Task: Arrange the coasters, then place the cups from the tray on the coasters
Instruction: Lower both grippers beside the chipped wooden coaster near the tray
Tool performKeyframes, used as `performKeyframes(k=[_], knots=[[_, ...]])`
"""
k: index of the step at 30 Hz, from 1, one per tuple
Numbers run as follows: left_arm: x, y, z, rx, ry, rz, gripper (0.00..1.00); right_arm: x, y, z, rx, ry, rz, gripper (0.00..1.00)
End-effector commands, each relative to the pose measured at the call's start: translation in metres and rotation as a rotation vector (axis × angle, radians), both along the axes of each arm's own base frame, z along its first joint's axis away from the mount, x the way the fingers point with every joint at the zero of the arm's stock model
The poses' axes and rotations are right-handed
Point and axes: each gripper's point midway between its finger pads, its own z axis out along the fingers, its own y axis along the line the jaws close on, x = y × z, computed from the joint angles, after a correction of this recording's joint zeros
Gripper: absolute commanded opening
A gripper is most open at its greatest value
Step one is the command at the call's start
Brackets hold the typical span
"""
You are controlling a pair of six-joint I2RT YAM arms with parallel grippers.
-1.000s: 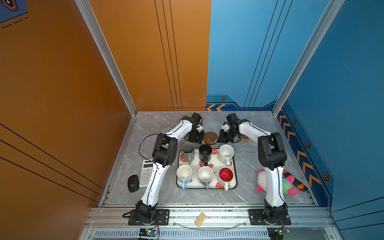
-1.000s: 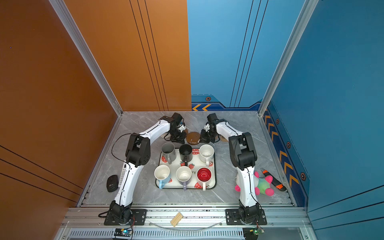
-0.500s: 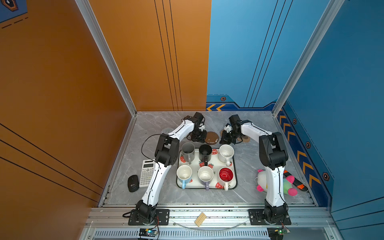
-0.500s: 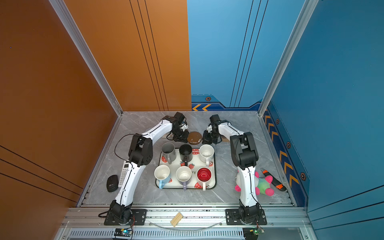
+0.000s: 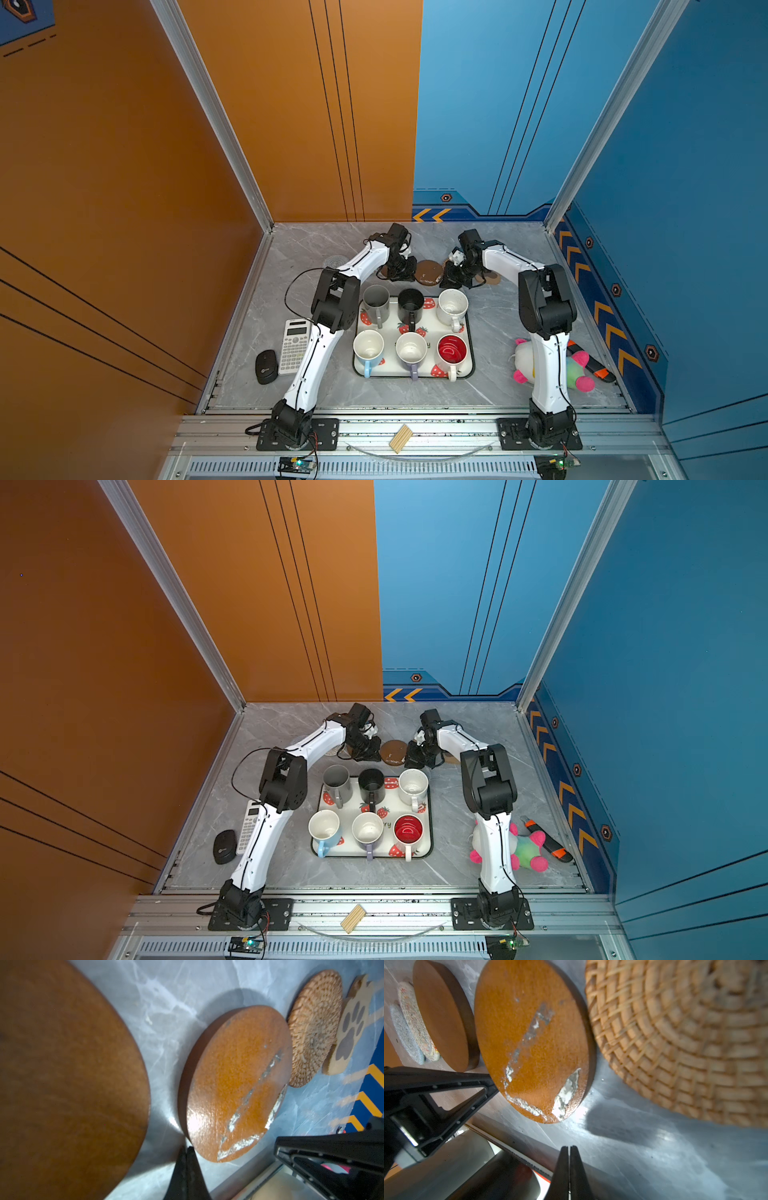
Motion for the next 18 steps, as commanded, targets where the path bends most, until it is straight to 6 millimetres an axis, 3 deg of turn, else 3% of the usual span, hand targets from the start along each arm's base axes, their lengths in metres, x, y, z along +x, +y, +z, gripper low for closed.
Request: performKeyframes(k=[1,9,18], knots=[[0.007,-0.002,-0.012,-0.016,0.019,0.035,0.0,-0.002,-0.002,0.007,0.015,-0.007,0.002,0.0],[0.014,0.008,0.006,-0.016,-0.025,0.042,0.0,-0.003,-0.004,0.001,0.012,0.007,-0.001,0.0],[0.011,0.015,0.049,-0.038,-0.093,0.025,0.0,0.001,-0.001,-0.007,0.024,0.015,-0.015,0.0]])
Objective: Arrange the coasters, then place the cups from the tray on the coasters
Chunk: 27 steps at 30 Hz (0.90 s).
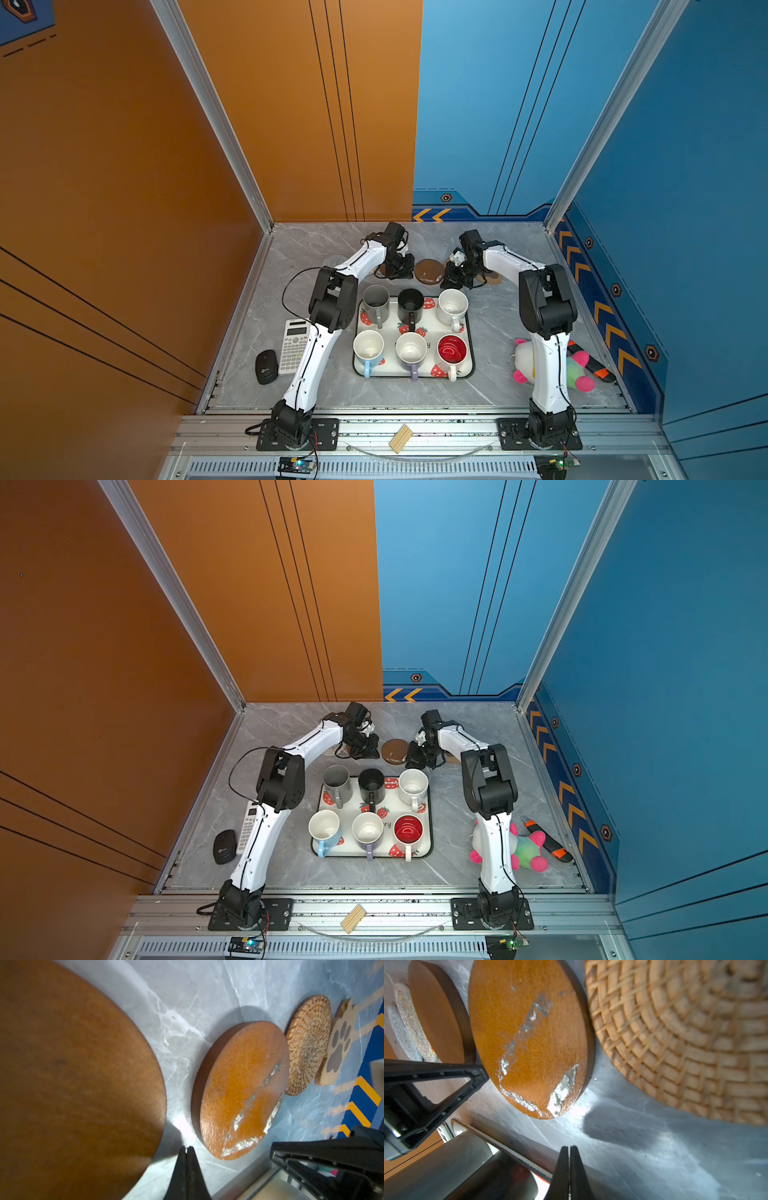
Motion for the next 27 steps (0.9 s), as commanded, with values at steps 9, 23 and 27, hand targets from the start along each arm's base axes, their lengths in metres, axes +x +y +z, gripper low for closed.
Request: performKeyframes(k=[9,23,27], knots=[[0.0,0.016,0.071,-0.022,-0.12,-0.006,0.0,0.005,0.006,-0.011,0.029,0.02,-0.011,0.0],[-0.002,0.048,0.115,-0.007,-0.195,0.039,0.0,0.02,0.017,-0.014,0.056,0.009,-0.029,0.0],[-0.005,0.061,0.122,0.01,-0.209,0.057,0.0,0.026,0.021,-0.015,0.063,0.007,-0.034,0.0]])
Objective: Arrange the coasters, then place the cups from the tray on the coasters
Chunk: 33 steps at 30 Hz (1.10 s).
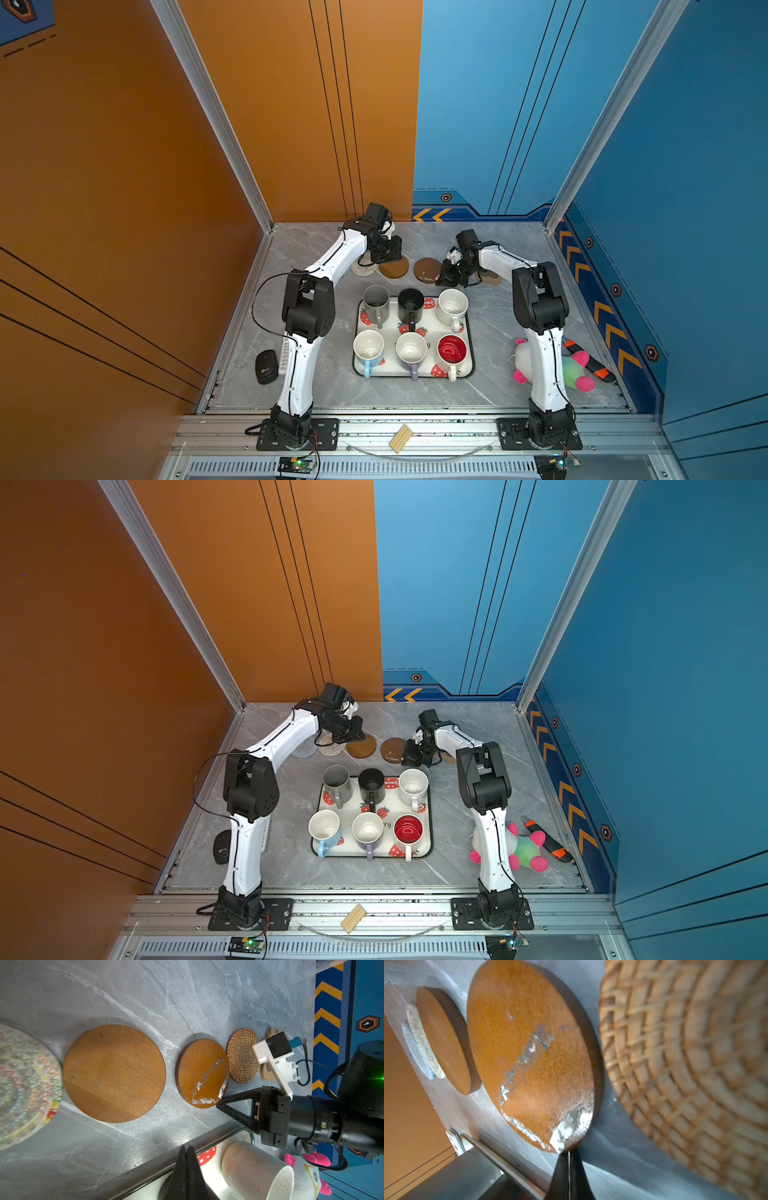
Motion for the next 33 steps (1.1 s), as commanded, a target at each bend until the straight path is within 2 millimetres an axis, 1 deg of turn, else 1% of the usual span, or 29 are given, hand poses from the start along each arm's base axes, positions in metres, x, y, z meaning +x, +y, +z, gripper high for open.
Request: performKeyframes(k=[1,7,10,12,14,21,25,27,31,33], knots=[[-0.002,0.018,0.017,0.028,-0.041,0.018,0.0,0.008,0.007,-0.003,0.013,0.002,-0.009,0.0],[-0.003,0.032,0.025,0.039,-0.056,0.042,0.0,0.014,0.01,0.001,0.018,-0.01,-0.018,0.0],[-0.005,0.036,0.028,0.043,-0.06,0.049,0.0,0.016,0.009,0.003,0.016,-0.016,-0.022,0.0],[-0.006,0.038,0.03,0.043,-0.063,0.051,0.0,0.016,0.009,0.001,0.016,-0.011,-0.022,0.0],[-0.008,0.039,0.031,0.045,-0.064,0.049,0.0,0.024,0.012,0.01,0.03,-0.038,-0.022,0.0],[-0.014,0.05,0.035,0.067,-0.074,0.063,0.0,0.031,0.013,0.022,0.042,-0.06,-0.032,0.0],[-0.016,0.056,0.039,0.081,-0.087,0.075,0.0,0.029,0.016,0.041,0.058,-0.088,-0.021,0.0],[-0.017,0.059,0.043,0.083,-0.094,0.08,0.0,0.026,0.012,0.055,0.062,-0.111,-0.02,0.0],[-0.02,0.064,0.046,0.098,-0.105,0.086,0.0,0.02,-0.009,0.08,0.054,-0.15,-0.047,0.0],[-0.021,0.066,0.047,0.104,-0.109,0.089,0.0,0.019,-0.026,0.093,0.041,-0.177,-0.072,0.0]])
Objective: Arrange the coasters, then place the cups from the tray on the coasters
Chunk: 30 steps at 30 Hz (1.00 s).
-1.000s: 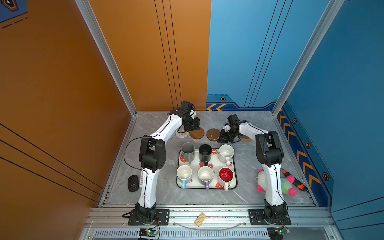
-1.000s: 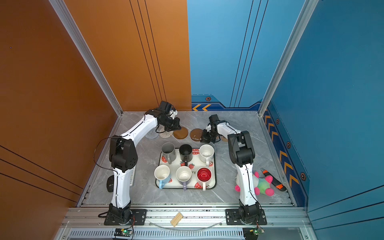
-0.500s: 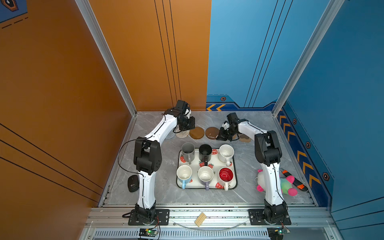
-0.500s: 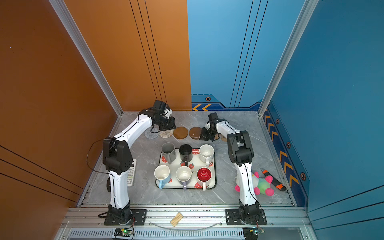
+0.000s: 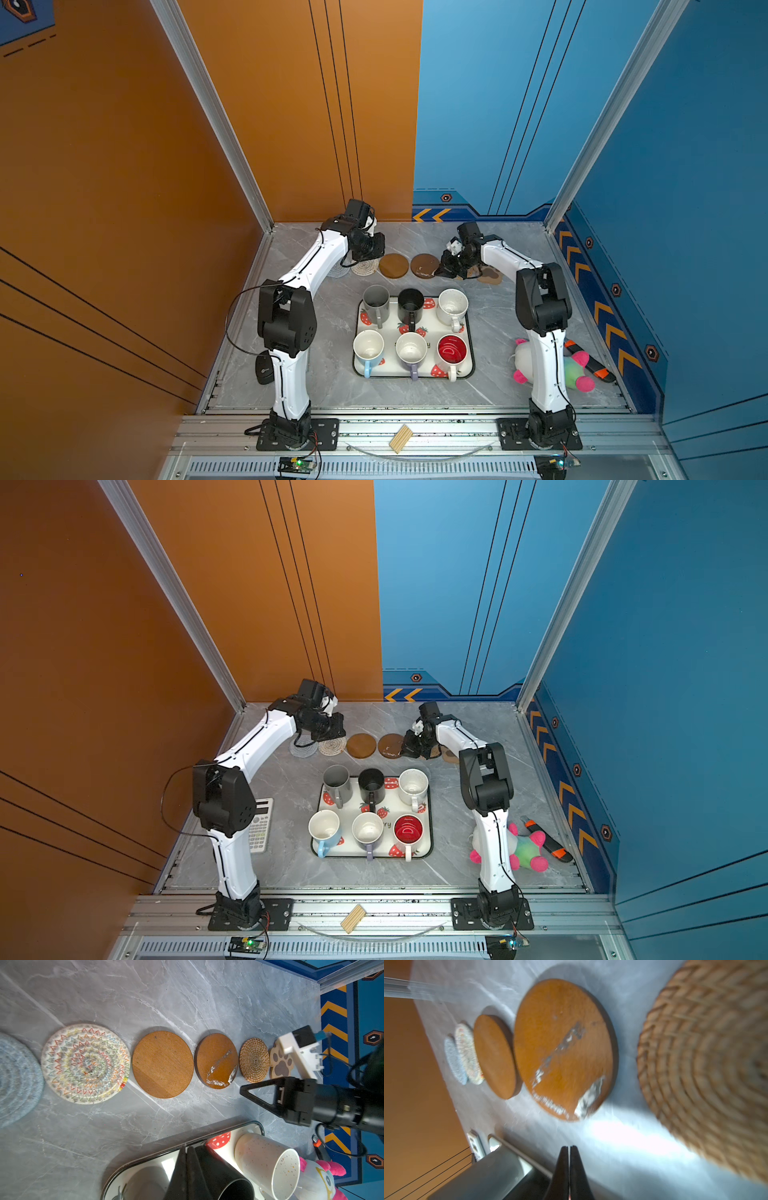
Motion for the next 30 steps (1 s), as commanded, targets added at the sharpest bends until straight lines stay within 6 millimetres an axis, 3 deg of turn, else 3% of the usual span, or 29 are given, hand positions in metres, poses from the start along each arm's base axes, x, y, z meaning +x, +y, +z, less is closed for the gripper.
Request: performKeyframes(k=[1,4,10,20,30], knots=[[-0.004,0.01,0.012,0.024,-0.03,0.009,0.0,0.004,-0.031,0.053,-0.009,-0.109,-0.049,0.0],[-0.003,0.008,0.018,0.007,-0.037,0.015,0.0,0.004,-0.058,0.061,-0.038,-0.133,-0.097,0.0],[-0.005,-0.002,0.024,0.002,-0.057,-0.001,0.0,0.005,-0.093,0.046,-0.073,-0.104,-0.158,0.0],[-0.005,-0.01,0.042,-0.001,-0.096,0.012,0.0,0.017,-0.109,-0.011,-0.116,-0.008,-0.184,0.0],[-0.012,-0.015,0.062,-0.016,-0.132,0.012,0.0,0.026,-0.11,-0.036,-0.126,0.027,-0.192,0.0]])
